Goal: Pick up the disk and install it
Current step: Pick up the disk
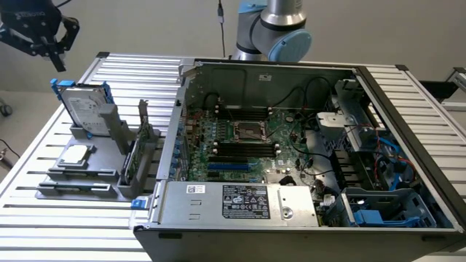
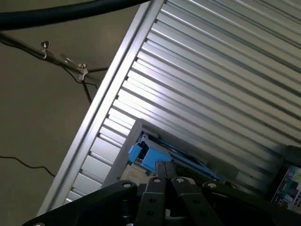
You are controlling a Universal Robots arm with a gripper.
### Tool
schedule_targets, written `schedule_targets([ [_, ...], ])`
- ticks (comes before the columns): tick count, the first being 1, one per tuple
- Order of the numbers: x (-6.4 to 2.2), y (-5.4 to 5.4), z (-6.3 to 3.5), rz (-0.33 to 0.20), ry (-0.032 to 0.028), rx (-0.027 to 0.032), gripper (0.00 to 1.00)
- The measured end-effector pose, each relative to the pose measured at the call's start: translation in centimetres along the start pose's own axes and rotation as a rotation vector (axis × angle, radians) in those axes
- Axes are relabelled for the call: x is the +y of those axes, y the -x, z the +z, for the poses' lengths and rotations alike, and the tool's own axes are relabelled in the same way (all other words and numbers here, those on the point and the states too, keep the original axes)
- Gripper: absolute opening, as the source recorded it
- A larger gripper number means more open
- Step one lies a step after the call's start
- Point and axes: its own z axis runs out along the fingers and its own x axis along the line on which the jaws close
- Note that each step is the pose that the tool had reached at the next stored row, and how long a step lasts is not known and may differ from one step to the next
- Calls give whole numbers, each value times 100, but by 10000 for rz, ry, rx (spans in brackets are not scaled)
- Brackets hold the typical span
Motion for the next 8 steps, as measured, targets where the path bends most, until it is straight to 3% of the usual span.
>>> schedule_targets([
  [8,0,0,7,-1446,-8,79,11],
])
